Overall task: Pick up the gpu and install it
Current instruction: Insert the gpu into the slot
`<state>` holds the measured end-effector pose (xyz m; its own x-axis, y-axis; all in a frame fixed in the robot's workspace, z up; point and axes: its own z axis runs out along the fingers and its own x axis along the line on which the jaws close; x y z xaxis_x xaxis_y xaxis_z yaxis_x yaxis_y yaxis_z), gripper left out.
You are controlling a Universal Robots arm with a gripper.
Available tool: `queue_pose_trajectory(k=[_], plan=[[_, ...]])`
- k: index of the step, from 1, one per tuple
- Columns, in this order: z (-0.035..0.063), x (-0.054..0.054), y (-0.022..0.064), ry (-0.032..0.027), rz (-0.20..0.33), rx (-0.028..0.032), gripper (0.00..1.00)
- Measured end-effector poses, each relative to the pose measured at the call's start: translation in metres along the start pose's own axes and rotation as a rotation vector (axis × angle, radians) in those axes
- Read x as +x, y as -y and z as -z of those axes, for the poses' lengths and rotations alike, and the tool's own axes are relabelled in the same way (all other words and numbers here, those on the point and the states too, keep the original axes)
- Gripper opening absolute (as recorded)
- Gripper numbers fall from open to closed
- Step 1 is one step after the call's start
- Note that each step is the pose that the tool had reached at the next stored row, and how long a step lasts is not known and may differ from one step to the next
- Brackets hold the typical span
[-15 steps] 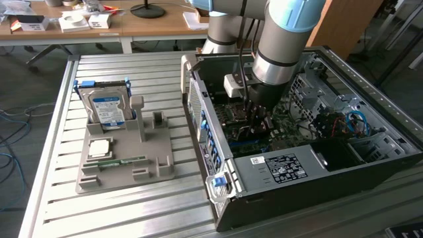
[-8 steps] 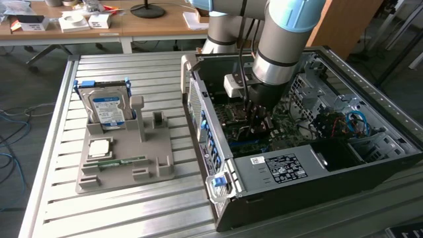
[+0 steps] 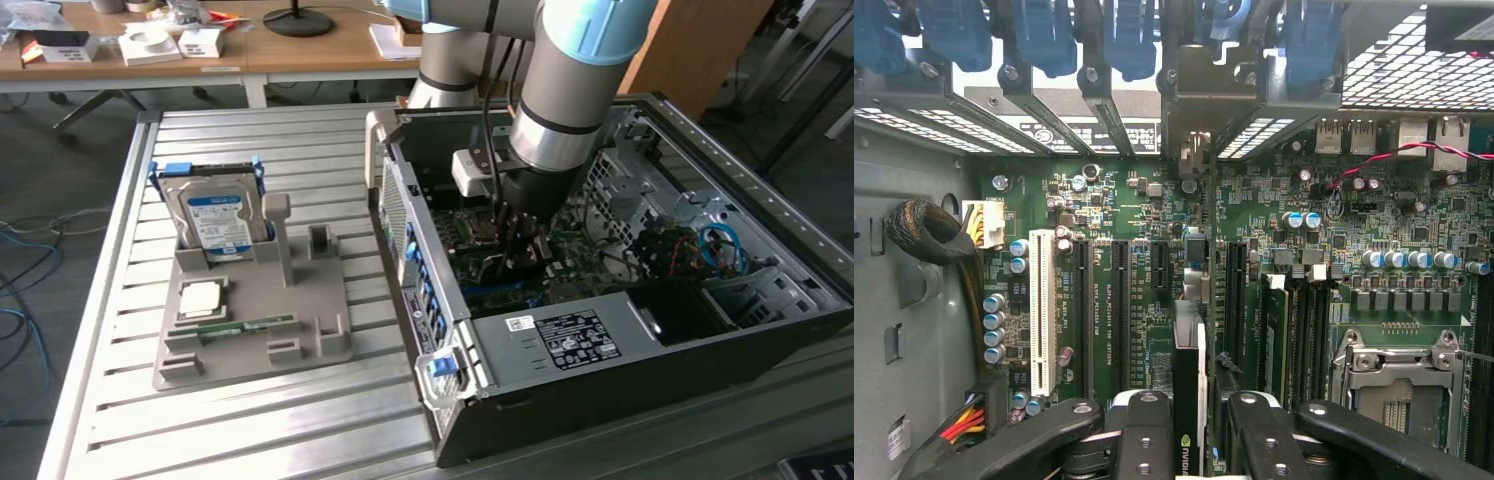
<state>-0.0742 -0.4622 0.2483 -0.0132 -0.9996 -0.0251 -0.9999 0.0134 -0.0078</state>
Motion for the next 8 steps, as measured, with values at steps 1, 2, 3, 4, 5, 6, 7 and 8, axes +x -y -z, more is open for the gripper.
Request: queue_pose_trajectory(k=[1,2,3,4,5,6,7,8], plan=[[0.0,0.0,0.0,0.0001,0.0,-0.0001,0.27],[0.0,0.0,0.0,0.0,0.0,0.0,0.33],[0.0,0.0,0.0,0.0,0.0,-0.0001,0.33],[0.0,0.0,0.0,0.0,0.0,-0.0001,0.39],[0.0,0.0,0.0,-0.0001,0.0,0.0,0.39],[0.0,0.0,0.0,0.0,0.0,0.0,0.45],[0.0,0.0,0.0,0.0,0.0,0.0,0.45],[0.0,0.0,0.0,0.0,0.0,0.0,0.45]])
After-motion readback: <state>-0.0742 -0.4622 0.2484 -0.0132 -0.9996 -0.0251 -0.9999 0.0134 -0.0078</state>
